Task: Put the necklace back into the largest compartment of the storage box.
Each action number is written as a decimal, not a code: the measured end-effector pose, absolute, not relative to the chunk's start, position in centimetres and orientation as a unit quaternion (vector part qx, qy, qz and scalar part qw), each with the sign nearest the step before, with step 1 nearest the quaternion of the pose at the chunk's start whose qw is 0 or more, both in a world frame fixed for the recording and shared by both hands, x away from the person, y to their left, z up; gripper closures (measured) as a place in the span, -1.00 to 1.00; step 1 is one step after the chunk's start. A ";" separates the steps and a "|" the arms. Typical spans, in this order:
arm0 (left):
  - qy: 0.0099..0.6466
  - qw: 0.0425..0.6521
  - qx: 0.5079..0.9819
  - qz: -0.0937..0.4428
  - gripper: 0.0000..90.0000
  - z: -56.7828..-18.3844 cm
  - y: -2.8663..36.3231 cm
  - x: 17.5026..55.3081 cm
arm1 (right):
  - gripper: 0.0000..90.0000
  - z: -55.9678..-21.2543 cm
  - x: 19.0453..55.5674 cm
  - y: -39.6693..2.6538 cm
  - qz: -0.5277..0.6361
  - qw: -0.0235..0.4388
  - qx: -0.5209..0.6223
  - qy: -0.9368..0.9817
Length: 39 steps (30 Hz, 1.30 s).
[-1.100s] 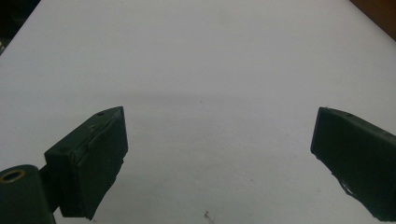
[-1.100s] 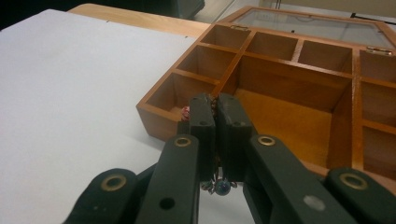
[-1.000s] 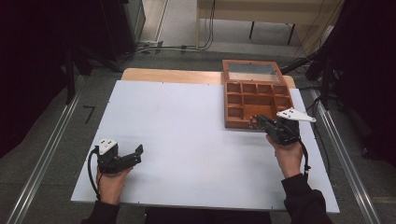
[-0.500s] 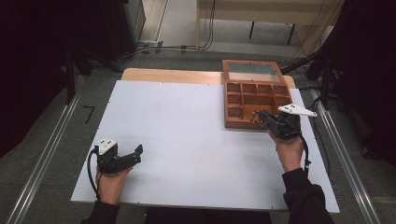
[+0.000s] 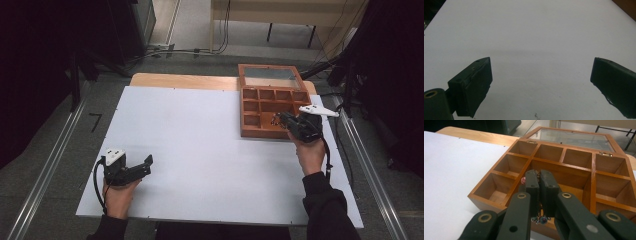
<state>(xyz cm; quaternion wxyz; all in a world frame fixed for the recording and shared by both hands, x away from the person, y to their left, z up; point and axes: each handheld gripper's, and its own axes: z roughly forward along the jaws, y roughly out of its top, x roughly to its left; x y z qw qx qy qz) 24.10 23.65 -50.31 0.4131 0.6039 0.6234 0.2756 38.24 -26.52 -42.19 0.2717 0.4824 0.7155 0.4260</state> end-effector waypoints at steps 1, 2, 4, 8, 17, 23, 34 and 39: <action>0.623 0.413 0.604 0.276 -0.90 -50.3 23.7 24.1 | 0.86 -42.2 38.2 -26.5 0.426 0.272 0.482 0.716; 0.623 0.413 0.604 0.275 -0.90 -50.3 23.7 24.1 | 0.86 -42.3 38.6 -26.4 0.425 0.272 0.483 0.715; 0.624 0.413 0.604 0.275 -0.90 -50.3 23.7 24.1 | 0.85 -42.4 38.9 -26.4 0.424 0.273 0.485 0.715; 0.624 0.413 0.604 0.275 -0.90 -50.3 23.7 24.1 | 0.85 -42.8 39.8 -26.4 0.421 0.271 0.491 0.713; 0.623 0.415 0.604 0.274 -0.90 -50.4 23.7 24.2 | 0.85 -44.4 41.7 -26.5 0.405 0.273 0.506 0.711; 0.624 0.413 0.604 0.274 -0.90 -50.4 23.8 24.2 | 0.85 -45.0 42.7 -26.4 0.396 0.272 0.512 0.712; 0.625 0.412 0.604 0.273 -0.90 -50.5 23.8 24.2 | 0.85 -45.6 44.6 -25.8 0.377 0.272 0.519 0.718; 0.625 0.411 0.604 0.274 -0.90 -50.5 23.8 24.2 | 0.85 -45.9 45.1 -25.8 0.370 0.267 0.524 0.720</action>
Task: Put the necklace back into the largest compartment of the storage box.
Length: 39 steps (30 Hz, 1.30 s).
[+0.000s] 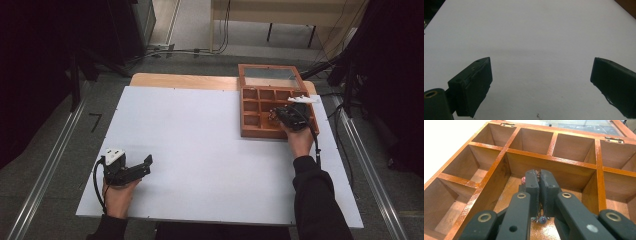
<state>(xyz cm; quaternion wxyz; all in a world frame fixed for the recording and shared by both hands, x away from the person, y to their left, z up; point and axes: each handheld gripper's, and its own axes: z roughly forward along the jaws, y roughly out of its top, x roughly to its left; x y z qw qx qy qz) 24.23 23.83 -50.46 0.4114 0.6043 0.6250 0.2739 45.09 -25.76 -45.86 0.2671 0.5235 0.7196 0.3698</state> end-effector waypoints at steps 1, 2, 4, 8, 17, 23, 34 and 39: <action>0.625 0.411 0.604 0.274 -0.90 -50.5 23.8 24.2 | 0.85 -45.9 45.1 -25.7 0.368 0.265 0.525 0.720; 0.625 0.412 0.604 0.274 -0.90 -50.5 23.9 24.3 | 0.84 -46.0 45.2 -25.8 0.367 0.264 0.527 0.720; 0.625 0.411 0.605 0.274 -0.90 -50.5 23.9 24.2 | 0.80 -46.2 45.3 -25.8 0.362 0.262 0.527 0.723; 0.625 0.411 0.604 0.275 -0.90 -50.5 23.9 24.2 | 0.48 -46.2 45.4 -26.0 0.366 0.247 0.527 0.726; 0.625 0.410 0.605 0.277 -0.90 -50.5 23.8 24.2 | 0.15 -45.5 44.4 -26.7 0.380 0.222 0.531 0.724; 0.622 0.410 0.605 0.280 -0.90 -50.4 23.8 24.1 | -0.02 -44.9 42.9 -26.7 0.383 0.222 0.523 0.728; 0.621 0.409 0.606 0.281 -0.90 -50.4 23.7 24.1 | -0.22 -44.7 41.4 -27.3 0.388 0.220 0.525 0.725; 0.622 0.408 0.606 0.281 -0.90 -50.4 23.7 24.1 | -0.24 -44.8 41.0 -27.6 0.393 0.218 0.526 0.722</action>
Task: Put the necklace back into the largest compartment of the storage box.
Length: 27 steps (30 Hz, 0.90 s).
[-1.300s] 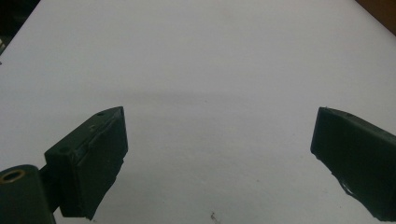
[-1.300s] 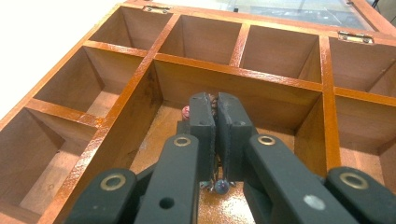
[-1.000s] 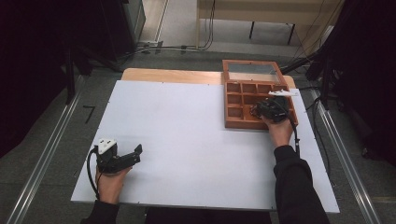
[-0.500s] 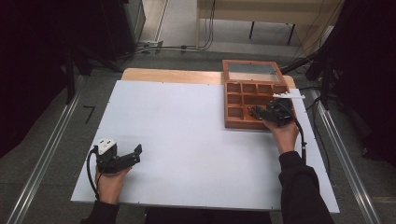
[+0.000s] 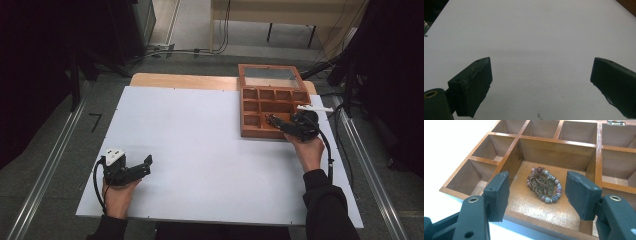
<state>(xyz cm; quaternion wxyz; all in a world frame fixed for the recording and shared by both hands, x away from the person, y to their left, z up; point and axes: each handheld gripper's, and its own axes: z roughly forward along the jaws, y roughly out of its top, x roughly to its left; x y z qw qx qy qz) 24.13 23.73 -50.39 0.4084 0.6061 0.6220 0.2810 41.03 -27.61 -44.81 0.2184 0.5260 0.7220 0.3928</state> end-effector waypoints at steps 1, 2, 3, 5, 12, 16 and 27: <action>0.622 0.409 0.606 0.281 -0.90 -50.4 23.7 24.1 | -0.24 -44.8 40.9 -27.7 0.394 0.219 0.525 0.722; 0.622 0.409 0.606 0.281 -0.90 -50.4 23.7 24.1 | -0.25 -44.8 40.8 -27.7 0.394 0.220 0.524 0.722; 0.622 0.408 0.606 0.281 -0.90 -50.4 23.7 24.1 | -0.27 -44.8 40.7 -27.7 0.394 0.220 0.524 0.722; 0.622 0.408 0.605 0.282 -0.90 -50.4 23.8 24.1 | -0.28 -44.8 40.4 -27.8 0.395 0.221 0.523 0.722; 0.623 0.408 0.605 0.283 -0.90 -50.4 23.9 24.1 | -0.31 -44.7 39.2 -28.3 0.407 0.225 0.518 0.718; 0.623 0.409 0.604 0.283 -0.90 -50.4 23.8 24.1 | -0.34 -44.6 38.6 -28.5 0.409 0.223 0.518 0.717; 0.622 0.408 0.605 0.282 -0.90 -50.3 23.8 24.0 | -0.39 -44.4 36.7 -29.0 0.416 0.237 0.505 0.718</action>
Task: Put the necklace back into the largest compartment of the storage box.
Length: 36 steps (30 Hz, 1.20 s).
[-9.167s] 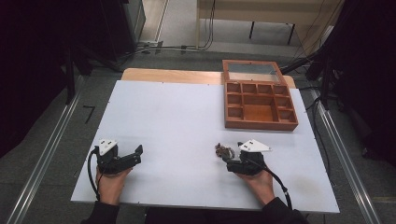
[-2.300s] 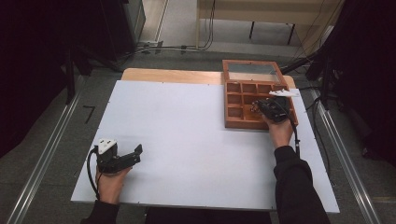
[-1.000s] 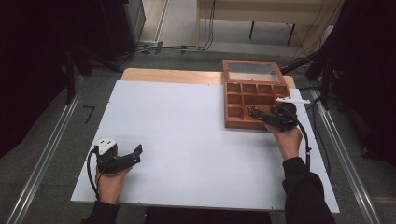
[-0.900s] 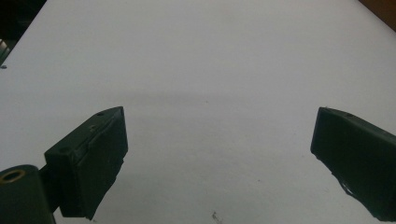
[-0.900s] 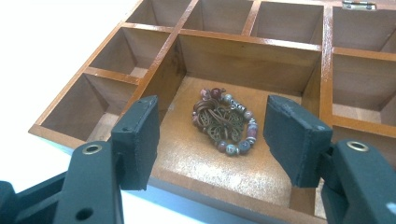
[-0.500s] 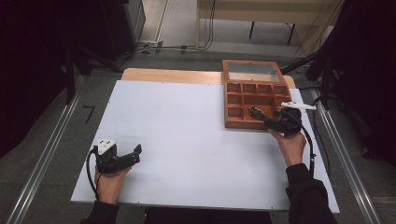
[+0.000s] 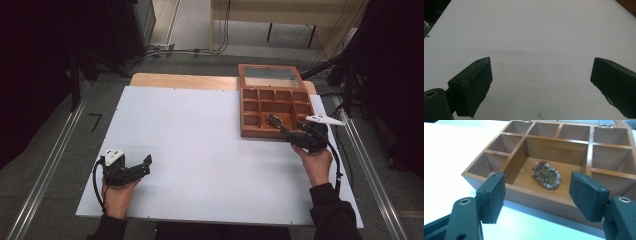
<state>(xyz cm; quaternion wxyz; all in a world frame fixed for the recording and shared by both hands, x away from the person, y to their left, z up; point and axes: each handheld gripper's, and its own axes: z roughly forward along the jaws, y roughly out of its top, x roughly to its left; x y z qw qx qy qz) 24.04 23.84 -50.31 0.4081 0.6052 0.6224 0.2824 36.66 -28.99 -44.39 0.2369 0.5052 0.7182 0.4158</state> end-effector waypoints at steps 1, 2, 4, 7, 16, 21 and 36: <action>0.623 0.408 0.605 0.282 -0.90 -50.3 23.8 24.0 | -0.40 -44.5 36.3 -29.2 0.416 0.235 0.506 0.719; 0.623 0.408 0.605 0.282 -0.90 -50.3 23.8 24.0 | -0.40 -44.5 36.3 -29.2 0.416 0.235 0.506 0.719; 0.623 0.409 0.605 0.282 -0.90 -50.3 23.8 24.0 | -0.40 -44.7 35.8 -29.5 0.419 0.236 0.505 0.717; 0.623 0.409 0.605 0.283 -0.90 -50.3 23.8 24.0 | -0.41 -44.8 35.2 -29.8 0.418 0.234 0.507 0.716; 0.622 0.409 0.605 0.282 -0.90 -50.3 23.7 24.1 | -0.42 -45.1 33.5 -30.2 0.426 0.234 0.502 0.716; 0.622 0.408 0.605 0.283 -0.90 -50.3 23.7 24.1 | -0.42 -45.4 32.7 -30.7 0.431 0.232 0.503 0.712; 0.622 0.408 0.605 0.283 -0.90 -50.3 23.8 24.1 | -0.44 -46.6 31.2 -32.6 0.427 0.236 0.514 0.706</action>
